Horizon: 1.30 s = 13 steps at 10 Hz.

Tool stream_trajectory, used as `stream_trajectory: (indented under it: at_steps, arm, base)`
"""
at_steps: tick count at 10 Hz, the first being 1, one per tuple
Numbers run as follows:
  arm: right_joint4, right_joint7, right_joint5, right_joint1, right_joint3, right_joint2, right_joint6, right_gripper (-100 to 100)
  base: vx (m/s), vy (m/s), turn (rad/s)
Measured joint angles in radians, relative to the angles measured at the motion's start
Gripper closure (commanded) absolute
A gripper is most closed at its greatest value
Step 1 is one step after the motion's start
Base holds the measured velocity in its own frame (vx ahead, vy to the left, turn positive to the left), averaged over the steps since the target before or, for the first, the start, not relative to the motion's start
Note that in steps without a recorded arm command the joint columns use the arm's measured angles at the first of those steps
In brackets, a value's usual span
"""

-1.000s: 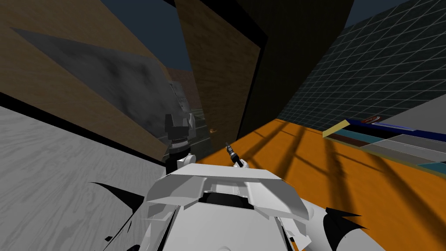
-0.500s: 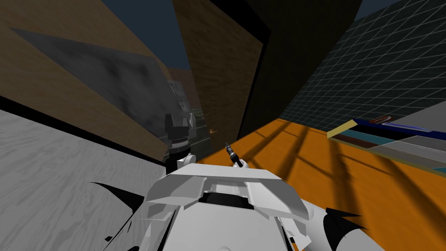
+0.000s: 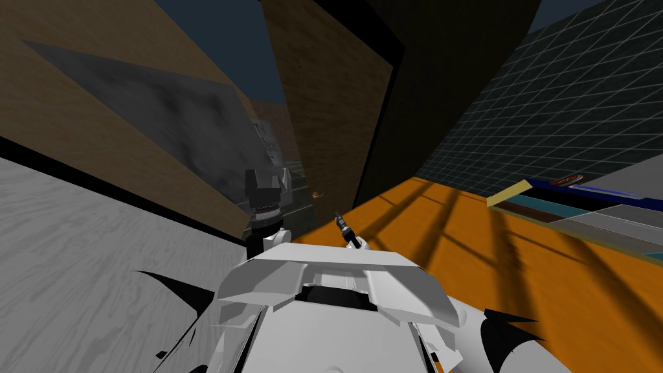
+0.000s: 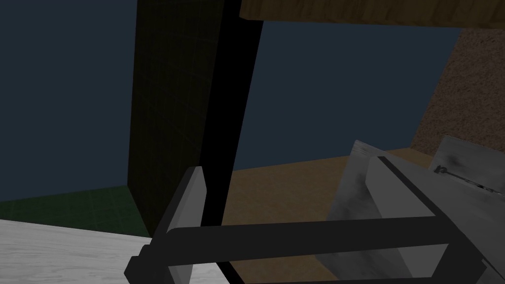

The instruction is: Pull the door open

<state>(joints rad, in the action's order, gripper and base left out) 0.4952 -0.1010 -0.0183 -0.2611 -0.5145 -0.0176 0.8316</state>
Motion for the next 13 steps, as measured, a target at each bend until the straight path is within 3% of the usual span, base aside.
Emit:
stream_trajectory:
  at_steps: [4, 5, 7, 8, 9, 11, 13]
  arm:
    - [0.001, 0.000, 0.000, 0.001, 0.000, 0.000, 0.000, -100]
    - [0.013, 0.000, 0.000, 0.006, 0.002, -0.008, -0.010, -100]
    - [-0.013, 0.004, -0.004, 0.001, 0.011, -0.011, -0.006, -100]
    - [0.008, 0.015, -0.006, 0.013, 0.020, -0.001, -0.015, -100]
    - [-0.006, 0.023, -0.009, 0.004, 0.027, 0.013, -0.012, -100]
    - [0.000, 0.026, -0.011, 0.006, 0.028, 0.022, -0.007, -100]
    - [0.001, 0.027, -0.011, 0.005, 0.028, 0.026, -0.006, -100]
  base:
    - [-0.011, -0.023, 0.011]
    - [-0.120, -0.131, 0.084]
    - [-0.041, -0.053, 0.071]
    - [0.112, 0.163, -0.021]
    - [0.111, 0.170, -0.035]
    - [0.065, 0.051, 0.171]
    - [0.009, -0.016, -0.024]
